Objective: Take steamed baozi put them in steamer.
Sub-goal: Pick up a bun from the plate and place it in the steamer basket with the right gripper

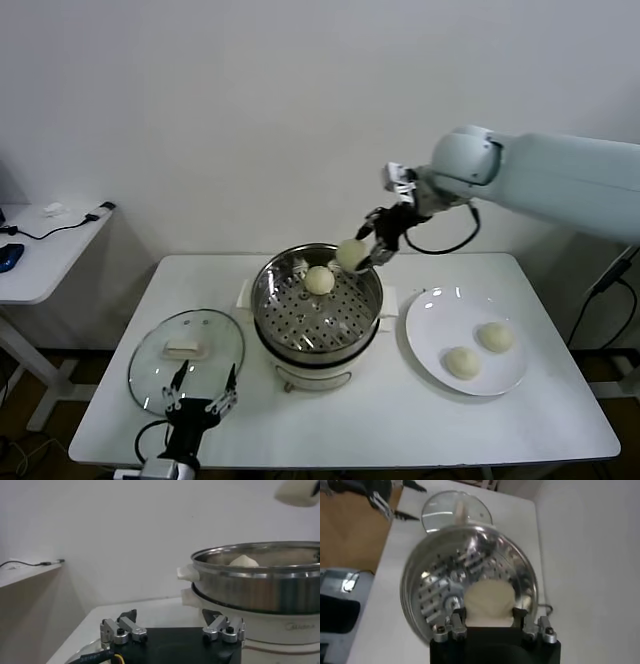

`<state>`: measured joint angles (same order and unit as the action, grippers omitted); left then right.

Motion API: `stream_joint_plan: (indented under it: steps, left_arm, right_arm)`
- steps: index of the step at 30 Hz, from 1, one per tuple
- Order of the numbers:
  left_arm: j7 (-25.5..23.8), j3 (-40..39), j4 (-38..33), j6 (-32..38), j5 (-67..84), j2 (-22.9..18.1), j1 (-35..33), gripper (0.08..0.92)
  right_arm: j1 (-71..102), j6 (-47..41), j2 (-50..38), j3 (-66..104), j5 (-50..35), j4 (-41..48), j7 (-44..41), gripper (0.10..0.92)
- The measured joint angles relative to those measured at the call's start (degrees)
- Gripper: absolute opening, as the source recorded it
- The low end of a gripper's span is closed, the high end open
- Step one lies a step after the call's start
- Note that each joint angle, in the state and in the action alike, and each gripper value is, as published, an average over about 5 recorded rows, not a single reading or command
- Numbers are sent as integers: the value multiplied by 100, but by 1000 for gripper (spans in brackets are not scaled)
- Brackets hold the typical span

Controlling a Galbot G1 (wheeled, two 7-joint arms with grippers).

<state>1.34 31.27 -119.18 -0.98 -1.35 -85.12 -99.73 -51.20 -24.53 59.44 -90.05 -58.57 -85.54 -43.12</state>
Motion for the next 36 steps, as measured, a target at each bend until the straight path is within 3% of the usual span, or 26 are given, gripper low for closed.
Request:
stream_joint_plan:
  steps: [13, 26, 36]
  left_arm:
    - [-12, -12, 29, -12, -9, 17, 45, 823]
    - [-19, 11, 107, -15, 17, 37, 100, 823]
    - [-19, 10, 86, -21, 9, 37, 95, 823]
  right_arm:
    - [668, -501, 1484, -166, -192, 703, 743, 628]
    - [1346, -641, 2147, -212, 78, 1424, 1054, 632]
    - [1407, -516, 2188, -197, 289, 1511, 992, 815]
